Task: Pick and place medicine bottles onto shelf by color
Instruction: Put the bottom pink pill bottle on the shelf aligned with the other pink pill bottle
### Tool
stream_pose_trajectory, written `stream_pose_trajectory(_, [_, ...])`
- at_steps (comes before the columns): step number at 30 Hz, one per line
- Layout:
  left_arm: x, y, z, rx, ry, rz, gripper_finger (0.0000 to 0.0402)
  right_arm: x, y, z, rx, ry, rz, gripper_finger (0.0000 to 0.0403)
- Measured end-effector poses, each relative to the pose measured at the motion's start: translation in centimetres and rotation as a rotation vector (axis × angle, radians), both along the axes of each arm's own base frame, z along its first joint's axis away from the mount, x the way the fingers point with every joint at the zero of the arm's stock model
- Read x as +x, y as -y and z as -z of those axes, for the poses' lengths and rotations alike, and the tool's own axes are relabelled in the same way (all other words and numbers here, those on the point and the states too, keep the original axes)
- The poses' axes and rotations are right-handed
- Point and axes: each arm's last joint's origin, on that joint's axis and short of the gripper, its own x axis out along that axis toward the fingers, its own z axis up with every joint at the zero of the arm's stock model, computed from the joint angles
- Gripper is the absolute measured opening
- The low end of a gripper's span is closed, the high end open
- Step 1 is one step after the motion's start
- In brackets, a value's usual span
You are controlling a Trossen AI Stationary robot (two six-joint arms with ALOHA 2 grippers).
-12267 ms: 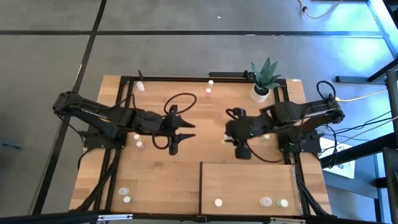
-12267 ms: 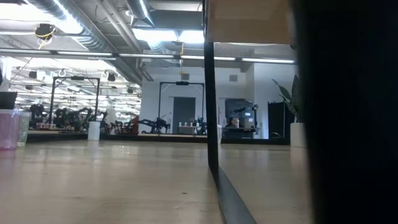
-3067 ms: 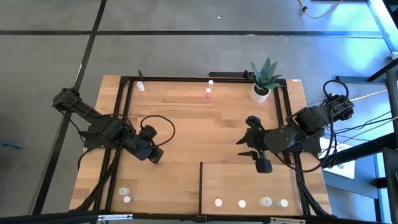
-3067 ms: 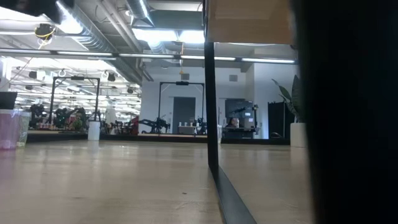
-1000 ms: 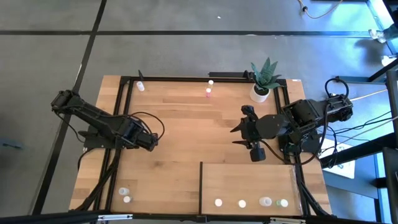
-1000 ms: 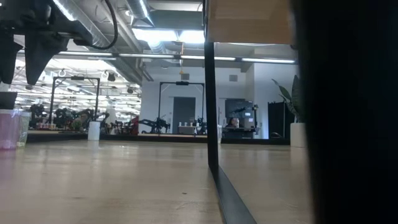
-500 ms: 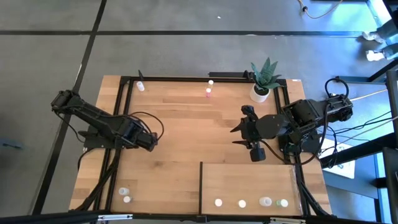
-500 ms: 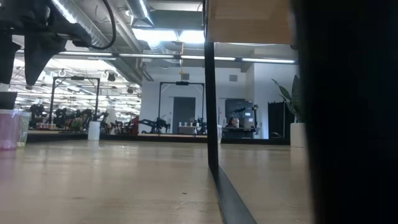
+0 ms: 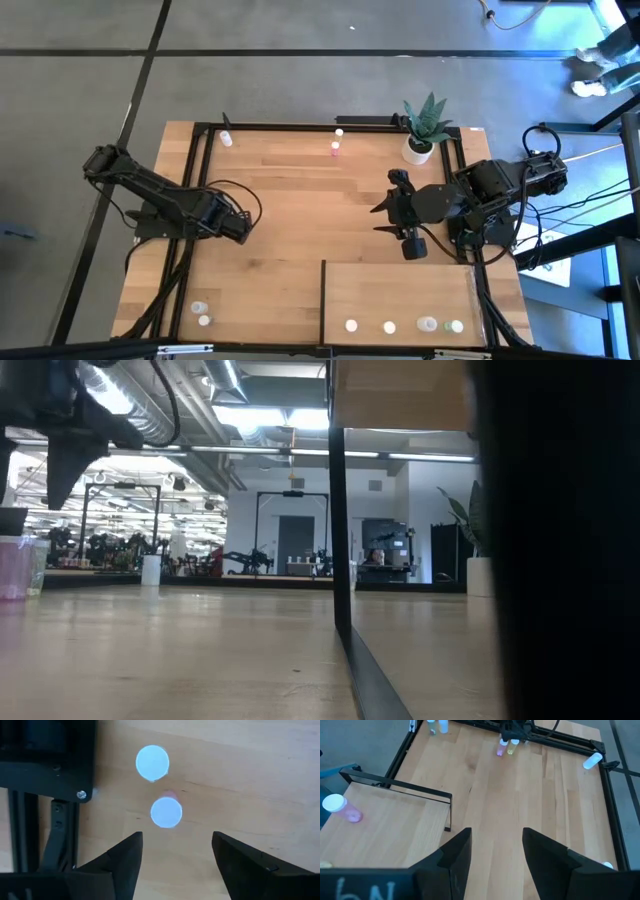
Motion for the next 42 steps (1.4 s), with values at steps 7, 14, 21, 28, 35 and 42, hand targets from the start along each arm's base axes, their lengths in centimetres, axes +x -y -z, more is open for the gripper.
stream_pose_trajectory(7, [-0.3, -0.1, 2.7, -0.008, 0.016, -0.017, 0.0234, 0.0, 0.0, 0.0, -0.001, 0.001, -0.001, 0.0178])
stream_pose_trajectory(14, [-0.9, -0.3, 4.9, -0.005, 0.009, -0.017, 0.0234, 0.0, 0.0, 0.0, 0.0, 0.001, -0.001, 0.0178])
stream_pose_trajectory(21, [-1.0, -0.4, 5.2, -0.003, 0.01, -0.008, 0.0234, 0.0, 0.0, 0.0, 0.001, 0.001, 0.0, 0.0178])
stream_pose_trajectory(28, [-0.8, -0.3, 5.2, -0.014, 0.023, -0.007, 0.0234, 0.0, 0.0, 0.0, 0.0, 0.001, -0.001, 0.0178])
stream_pose_trajectory(35, [-0.9, -0.3, 5.2, -0.01, 0.02, -0.006, 0.0234, 0.0, 0.0, 0.0, 0.0, 0.002, 0.0, 0.0178])
stream_pose_trajectory(42, [-0.9, -0.3, 5.2, -0.007, 0.014, -0.006, 0.0234, 0.0, 0.0, 0.0, 0.001, 0.002, 0.0, 0.0178])
